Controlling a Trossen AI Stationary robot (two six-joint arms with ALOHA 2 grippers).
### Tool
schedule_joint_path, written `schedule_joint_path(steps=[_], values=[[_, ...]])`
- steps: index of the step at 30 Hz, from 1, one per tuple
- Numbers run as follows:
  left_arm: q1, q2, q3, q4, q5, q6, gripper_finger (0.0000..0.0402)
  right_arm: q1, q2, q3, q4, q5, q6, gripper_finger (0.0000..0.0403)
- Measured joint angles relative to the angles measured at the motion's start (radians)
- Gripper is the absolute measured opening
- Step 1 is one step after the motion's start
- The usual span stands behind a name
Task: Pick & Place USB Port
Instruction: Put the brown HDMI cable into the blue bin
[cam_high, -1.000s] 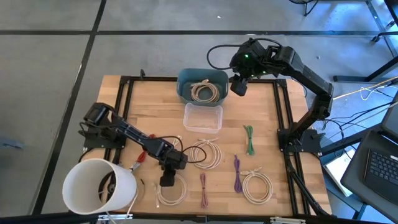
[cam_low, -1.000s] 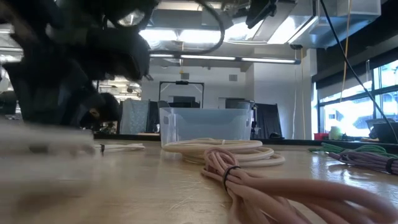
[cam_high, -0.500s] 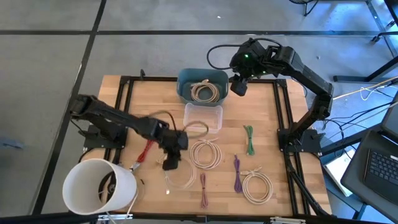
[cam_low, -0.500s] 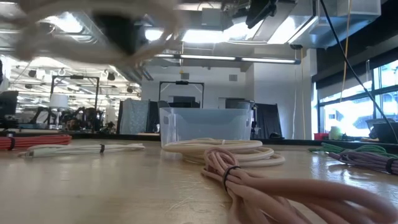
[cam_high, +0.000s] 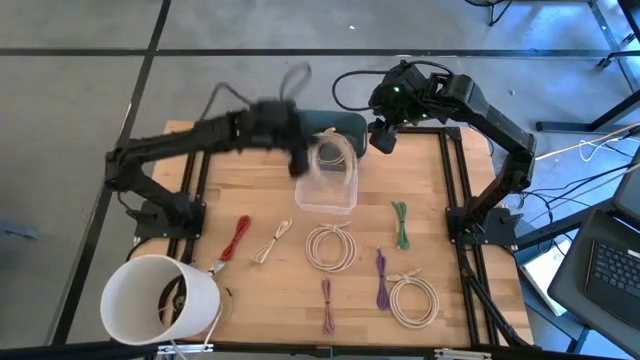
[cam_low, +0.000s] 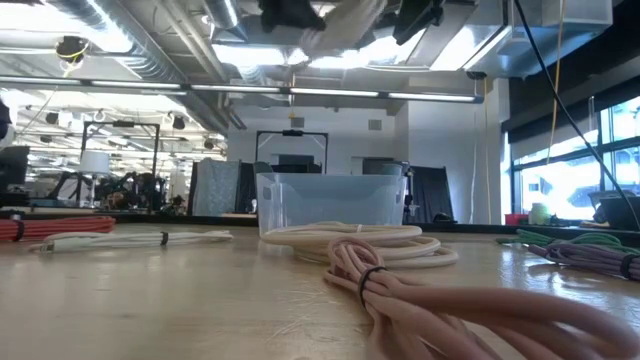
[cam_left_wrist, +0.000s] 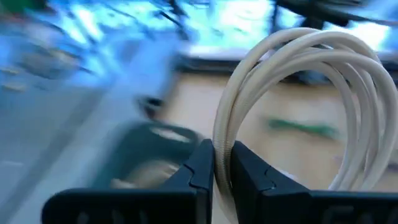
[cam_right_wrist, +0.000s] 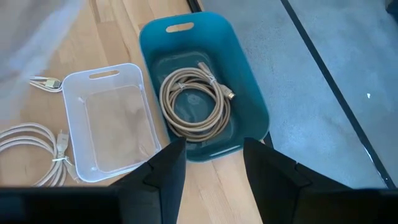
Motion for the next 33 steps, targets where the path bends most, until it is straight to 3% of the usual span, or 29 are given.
schedule_joint_path(steps=[3, 8, 12, 23, 33], values=[[0.144, 0.039, 0.065, 0.016, -0.001, 0.057, 0.0023, 0.0, 0.0, 0.0, -0.001, 0.0, 0.003, 0.0163], [0.371, 0.144, 0.15, -0.018, 0.109, 0.037, 0.0023, 0.0, 0.0, 0.0, -0.001, 0.0, 0.007, 0.0163], [0.456, 0.263, 0.21, -0.051, 0.2, -0.002, 0.0023, 0.0, 0.0, 0.0, 0.001, 0.0, 0.006, 0.0163], [0.403, 0.526, 0.395, -0.268, 0.222, 0.031, 0.0023, 0.0, 0.0, 0.0, 0.007, 0.0, -0.002, 0.0163], [0.365, 0.627, 0.46, -0.334, 0.193, 0.053, 0.0023, 0.0, 0.0, 0.0, 0.007, 0.0, -0.006, 0.0163]])
